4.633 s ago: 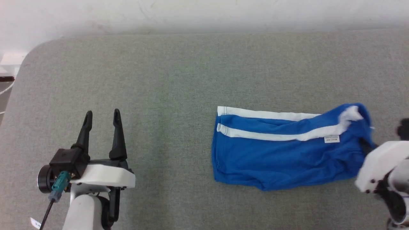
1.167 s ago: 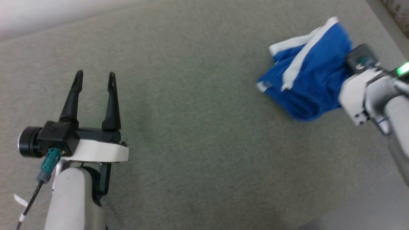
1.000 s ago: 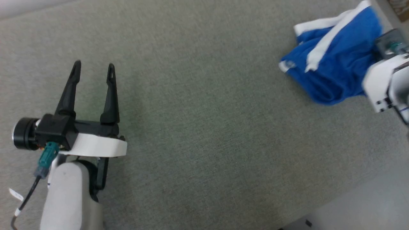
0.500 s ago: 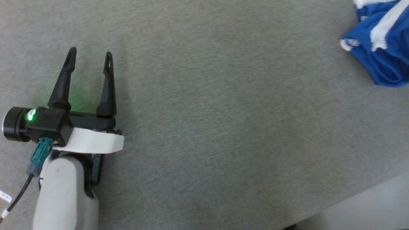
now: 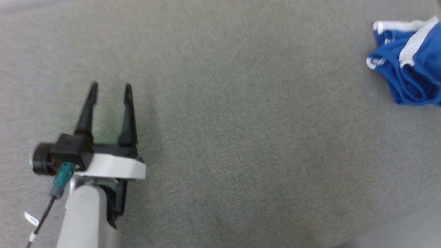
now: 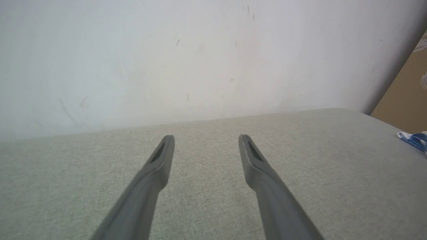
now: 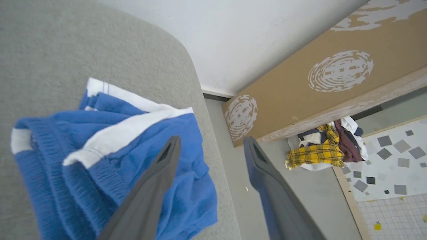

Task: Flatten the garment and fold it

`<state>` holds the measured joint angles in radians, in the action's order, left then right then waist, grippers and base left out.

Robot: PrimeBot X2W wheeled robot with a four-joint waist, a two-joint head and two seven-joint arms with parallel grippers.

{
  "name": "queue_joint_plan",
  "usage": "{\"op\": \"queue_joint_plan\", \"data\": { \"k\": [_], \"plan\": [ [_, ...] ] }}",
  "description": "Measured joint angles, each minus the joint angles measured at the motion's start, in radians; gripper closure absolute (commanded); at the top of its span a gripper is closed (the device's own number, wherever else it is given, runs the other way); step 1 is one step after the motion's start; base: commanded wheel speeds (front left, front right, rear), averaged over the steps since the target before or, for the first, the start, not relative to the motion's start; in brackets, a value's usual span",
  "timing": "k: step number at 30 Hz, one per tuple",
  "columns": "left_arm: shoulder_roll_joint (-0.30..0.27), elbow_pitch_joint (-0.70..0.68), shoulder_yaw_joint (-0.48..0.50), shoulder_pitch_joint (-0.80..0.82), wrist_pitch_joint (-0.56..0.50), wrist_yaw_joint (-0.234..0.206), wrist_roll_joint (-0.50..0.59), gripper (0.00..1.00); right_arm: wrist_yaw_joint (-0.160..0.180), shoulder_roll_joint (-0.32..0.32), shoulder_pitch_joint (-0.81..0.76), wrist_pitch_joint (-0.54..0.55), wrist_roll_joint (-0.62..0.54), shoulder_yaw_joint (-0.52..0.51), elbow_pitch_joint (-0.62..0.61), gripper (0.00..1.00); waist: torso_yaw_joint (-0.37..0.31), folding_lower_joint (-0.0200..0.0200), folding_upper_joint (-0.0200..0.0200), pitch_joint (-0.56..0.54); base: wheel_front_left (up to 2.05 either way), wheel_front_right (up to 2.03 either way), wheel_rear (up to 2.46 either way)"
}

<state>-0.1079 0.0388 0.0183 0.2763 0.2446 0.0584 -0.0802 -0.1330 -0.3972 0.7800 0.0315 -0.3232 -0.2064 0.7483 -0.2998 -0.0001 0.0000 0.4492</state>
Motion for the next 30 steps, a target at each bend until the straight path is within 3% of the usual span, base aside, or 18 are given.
{"op": "queue_joint_plan", "data": {
  "k": [5,11,17,30],
  "plan": [
    [0.019,0.045,0.004,-0.051,0.011,-0.013,-0.034,0.0,0.0,0.05,-0.104,-0.053,0.121,0.006,-0.142,0.0,0.026,-0.0001,0.0,-0.092,0.0,0.0,0.0],
    [0.04,0.056,0.008,-0.1,0.012,-0.034,-0.061,0.0,0.0,0.123,-0.293,-0.073,0.296,0.045,-0.426,0.0,0.086,-0.0003,0.0,-0.187,0.0,0.0,0.0],
    [0.049,0.053,0.005,-0.137,0.012,-0.043,-0.097,0.0,0.0,0.204,-0.468,-0.052,0.374,0.094,-0.668,0.0,0.17,-0.0001,0.0,-0.256,0.0,0.0,0.0],
    [0.056,0.084,-0.015,-0.204,0.012,-0.033,-0.114,0.0,0.0,0.314,-0.704,-0.063,0.42,0.146,-0.785,0.0,0.316,0.0,0.0,-0.386,0.0,0.0,0.0]
  ]
}}
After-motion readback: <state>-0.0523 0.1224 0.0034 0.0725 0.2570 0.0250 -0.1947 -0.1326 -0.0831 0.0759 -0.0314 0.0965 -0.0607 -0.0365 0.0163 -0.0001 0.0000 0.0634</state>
